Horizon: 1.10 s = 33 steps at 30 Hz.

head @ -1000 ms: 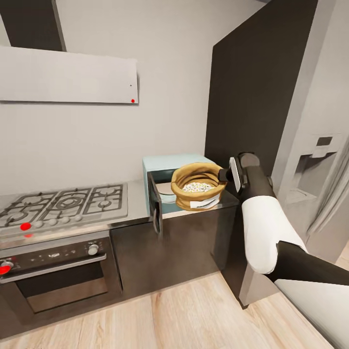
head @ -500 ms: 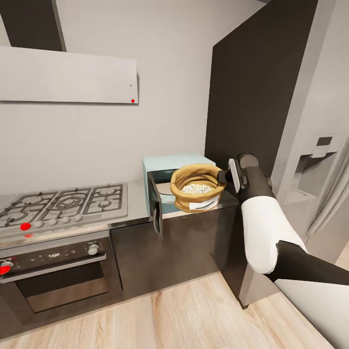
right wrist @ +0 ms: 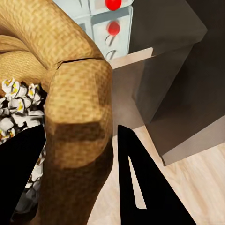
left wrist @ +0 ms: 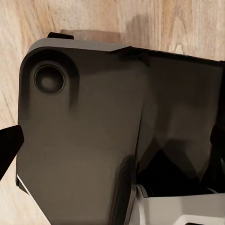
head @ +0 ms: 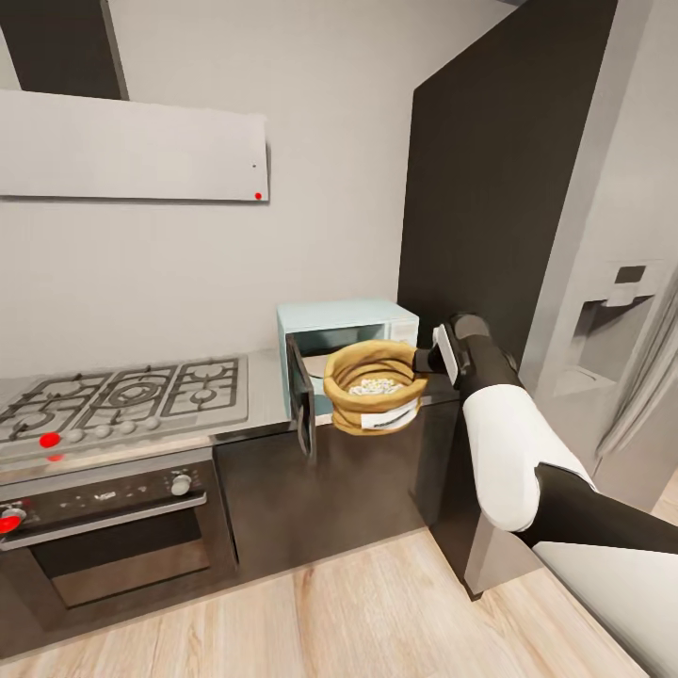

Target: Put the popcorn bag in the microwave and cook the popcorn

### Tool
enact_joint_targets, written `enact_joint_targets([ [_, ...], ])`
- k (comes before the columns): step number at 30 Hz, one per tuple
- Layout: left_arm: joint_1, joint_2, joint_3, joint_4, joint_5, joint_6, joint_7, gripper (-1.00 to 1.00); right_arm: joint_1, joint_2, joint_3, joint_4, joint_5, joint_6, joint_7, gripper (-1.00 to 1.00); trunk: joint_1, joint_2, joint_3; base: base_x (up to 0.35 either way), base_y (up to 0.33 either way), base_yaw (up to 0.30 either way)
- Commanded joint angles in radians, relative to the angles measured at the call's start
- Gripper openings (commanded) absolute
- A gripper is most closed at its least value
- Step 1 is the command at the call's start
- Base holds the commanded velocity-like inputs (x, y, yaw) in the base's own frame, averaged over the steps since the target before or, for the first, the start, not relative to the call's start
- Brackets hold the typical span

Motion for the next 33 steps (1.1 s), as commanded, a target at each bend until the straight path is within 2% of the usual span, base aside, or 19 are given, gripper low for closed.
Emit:
enact_joint_targets([
  [1, -0.001, 0.000, 0.000, 0.000, 0.008, -0.003, 0.000, 1.00, -0.001, 0.001, -0.005, -0.001, 0.000, 0.002, -0.001, -1.00, 0.000, -0.001, -0.001, 0.000, 0.000, 0.000],
  [10, -0.001, 0.000, 0.000, 0.000, 0.008, -0.003, 0.000, 1.00, -0.001, 0.001, -0.005, -0.002, -0.001, 0.002, -0.001, -1.00, 0.000, -0.001, -0.001, 0.011, 0.000, 0.000],
  [33, 0.000, 0.001, -0.001, 0.000, 0.008, -0.003, 0.000, 1.00, -0.001, 0.001, -0.006, 0.001, -0.002, 0.002, -0.001, -1.00, 0.000, -0.001, -0.001, 0.297, 0.000, 0.000],
])
